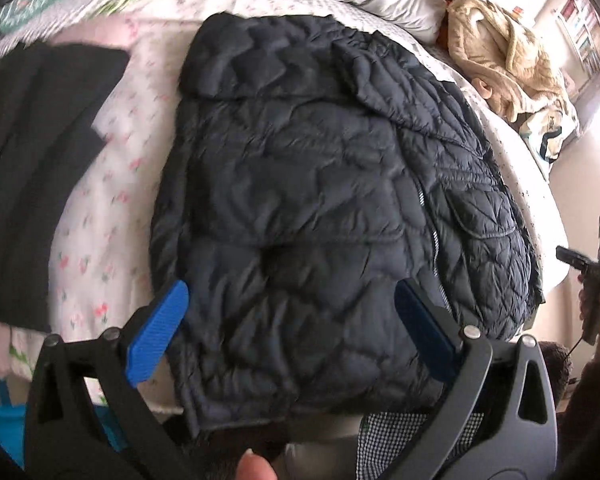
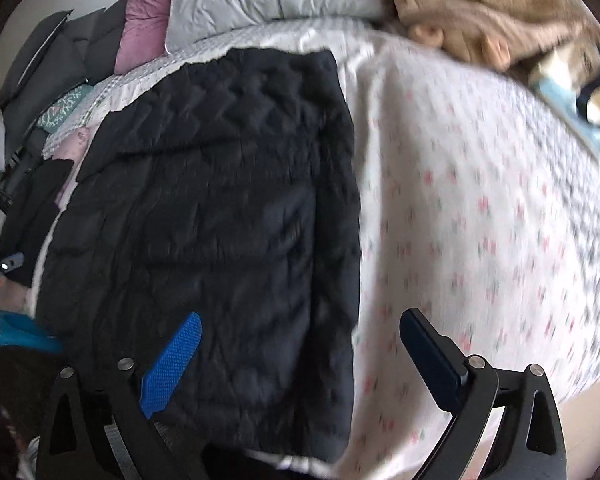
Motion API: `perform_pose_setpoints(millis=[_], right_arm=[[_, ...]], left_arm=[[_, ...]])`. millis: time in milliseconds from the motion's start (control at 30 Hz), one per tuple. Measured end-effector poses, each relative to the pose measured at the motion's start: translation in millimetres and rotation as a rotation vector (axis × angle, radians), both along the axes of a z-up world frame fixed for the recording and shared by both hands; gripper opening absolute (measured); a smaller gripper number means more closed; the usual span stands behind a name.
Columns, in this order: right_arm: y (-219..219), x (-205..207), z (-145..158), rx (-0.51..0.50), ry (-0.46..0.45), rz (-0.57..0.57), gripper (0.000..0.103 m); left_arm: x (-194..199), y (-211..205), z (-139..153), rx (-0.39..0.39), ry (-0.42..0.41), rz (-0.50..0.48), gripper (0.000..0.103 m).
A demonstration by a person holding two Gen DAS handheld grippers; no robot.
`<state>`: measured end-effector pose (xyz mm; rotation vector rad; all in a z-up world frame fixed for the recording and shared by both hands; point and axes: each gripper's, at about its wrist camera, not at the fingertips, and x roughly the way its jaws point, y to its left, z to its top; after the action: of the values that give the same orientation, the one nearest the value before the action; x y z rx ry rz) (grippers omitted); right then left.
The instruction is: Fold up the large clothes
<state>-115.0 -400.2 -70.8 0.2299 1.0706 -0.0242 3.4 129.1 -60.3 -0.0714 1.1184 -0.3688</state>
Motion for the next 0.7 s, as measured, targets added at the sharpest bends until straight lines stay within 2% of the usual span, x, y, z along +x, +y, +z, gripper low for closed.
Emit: perform_pose_setpoints(millis=[67,233,333,433,500,533,567,600,633,667,700], right_arm=[[-7.2,-9.1,-5.4,0.054,0.024,-0.014,0.101],[-27.7,-21.9,-36.4,0.269,0.114,-0.055,0.101],[-35.2,-23.2,-51.0,0.299,0.135,-0.09,0.101],[-39.4,-22.1,-67.4,0.402,0.149,-0.106,0.1],[-36.9,-20.7,-75.8,0.45,0.152,-0.102,0.097],[-34.9,-19.1,-81.0,0.493,0.154,-0.096,0.092],[-32.4,-16.6,-86.3,0.534,0.162,-0.089,0.078],[-30.5,-15.1,-90.6,0.558,0.172,-0.088,0.066],[-27.2,-14.0,-93.4,0.553,0.178,-0.084,0.061],[-23.6,-12.3,-94.3,0.542,0.178,-0.078,0.045],[-20.6,-12.2,-93.7,0.542,0.175,-0.068,0.024]], left_arm=[[-4.9,10.6,-4.2,-0.015,0.015,0.011,0.102],[-10.5,29.1,-23.7,-0.029,0.121,0.008,0.102],[-9.2,39.7,-39.8,-0.039,0.192,0.022,0.102],[-4.0,54.2,-59.7,-0.04,0.259,0.09,0.102],[-2.6,57.6,-70.4,-0.03,0.282,0.097,0.098],[-2.5,57.1,-74.7,-0.016,0.291,0.093,0.087],[-3.1,56.0,-81.0,-0.001,0.308,0.088,0.077],[-4.2,53.9,-90.2,-0.011,0.343,0.081,0.074],[-5.8,54.0,-93.0,-0.023,0.351,0.08,0.074],[-7.1,52.9,-92.5,-0.025,0.343,0.081,0.069],[-8.8,51.0,-91.1,-0.032,0.343,0.069,0.061]])
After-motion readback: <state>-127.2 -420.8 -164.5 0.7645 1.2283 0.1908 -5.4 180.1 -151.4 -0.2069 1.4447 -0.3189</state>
